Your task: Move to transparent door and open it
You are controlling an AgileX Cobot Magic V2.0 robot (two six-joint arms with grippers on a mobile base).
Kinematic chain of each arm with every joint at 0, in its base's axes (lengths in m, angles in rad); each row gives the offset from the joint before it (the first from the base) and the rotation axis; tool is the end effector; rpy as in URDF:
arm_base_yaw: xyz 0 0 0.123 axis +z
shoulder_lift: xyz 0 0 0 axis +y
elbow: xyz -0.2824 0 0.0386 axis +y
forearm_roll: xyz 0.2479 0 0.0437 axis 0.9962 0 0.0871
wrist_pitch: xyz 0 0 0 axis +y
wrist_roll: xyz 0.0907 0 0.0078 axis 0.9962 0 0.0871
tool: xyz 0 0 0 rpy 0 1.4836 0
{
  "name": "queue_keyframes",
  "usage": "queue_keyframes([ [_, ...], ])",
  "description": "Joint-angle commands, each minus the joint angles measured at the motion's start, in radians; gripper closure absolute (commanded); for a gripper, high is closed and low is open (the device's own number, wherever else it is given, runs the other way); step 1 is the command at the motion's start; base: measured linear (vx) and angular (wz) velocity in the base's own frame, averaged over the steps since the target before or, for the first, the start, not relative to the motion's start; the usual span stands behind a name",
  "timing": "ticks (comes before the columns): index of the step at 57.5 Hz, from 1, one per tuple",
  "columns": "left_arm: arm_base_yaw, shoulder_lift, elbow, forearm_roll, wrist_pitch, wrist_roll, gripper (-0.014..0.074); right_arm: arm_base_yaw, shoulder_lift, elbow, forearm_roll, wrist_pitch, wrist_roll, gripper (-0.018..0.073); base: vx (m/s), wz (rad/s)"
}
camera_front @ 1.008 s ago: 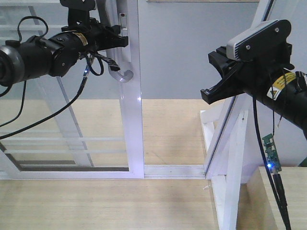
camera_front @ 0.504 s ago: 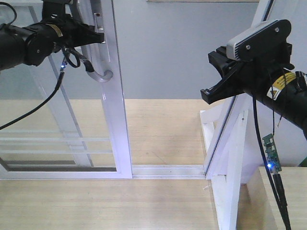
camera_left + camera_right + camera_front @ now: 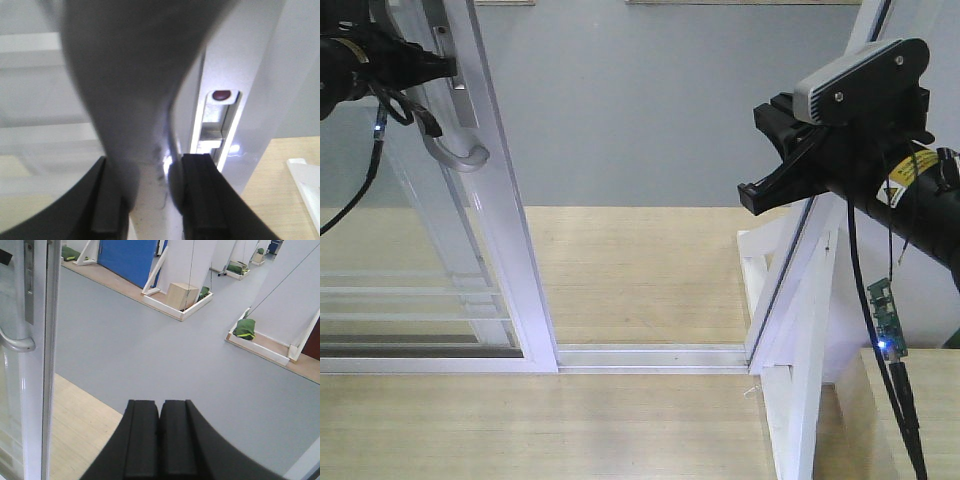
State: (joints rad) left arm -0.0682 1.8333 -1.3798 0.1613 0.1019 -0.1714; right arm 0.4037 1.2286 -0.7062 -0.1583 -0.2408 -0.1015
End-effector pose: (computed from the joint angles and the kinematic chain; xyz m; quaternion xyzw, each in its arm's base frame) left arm 0.4329 -0.0281 0.2753 0.0201 0.8512 -0.0138 0.5242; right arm 0.2446 0.1082 0.2982 -0.2615 0.7277 0.0615 0.6311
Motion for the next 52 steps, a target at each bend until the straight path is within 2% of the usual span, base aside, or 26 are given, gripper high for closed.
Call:
queue_keyframes([
  [1,-0.008,-0.071,-0.036,0.008,-0.086,0.016,0.0599,-0.004,-0.029,-0.029,-0.001,-0.091,-0.007,0.0567,0.0,0.0],
  [16,0.028,-0.135,0.01,0.042,0.02,0.016,0.0599,-0.004,-0.029,-0.029,-0.001,-0.083,-0.007,0.0567,0.0,0.0],
  [24,0.03,-0.25,0.153,0.118,-0.021,0.016,0.0599,-0.004,-0.029,-0.029,-0.001,-0.078,-0.007,0.0567,0.0,0.0],
  [34,0.027,-0.408,0.358,0.138,-0.076,0.016,0.0599,-0.003,-0.033,-0.029,-0.001,-0.057,-0.006,0.0567,0.0,0.0],
  [46,0.027,-0.648,0.576,0.135,-0.089,0.016,0.0599,-0.002,-0.136,-0.029,-0.001,0.058,0.019,0.0567,0.0,0.0],
  [52,0.027,-0.785,0.674,0.135,-0.086,0.016,0.0599,-0.002,-0.228,-0.029,-0.001,0.16,0.019,0.0567,0.0,0.0],
])
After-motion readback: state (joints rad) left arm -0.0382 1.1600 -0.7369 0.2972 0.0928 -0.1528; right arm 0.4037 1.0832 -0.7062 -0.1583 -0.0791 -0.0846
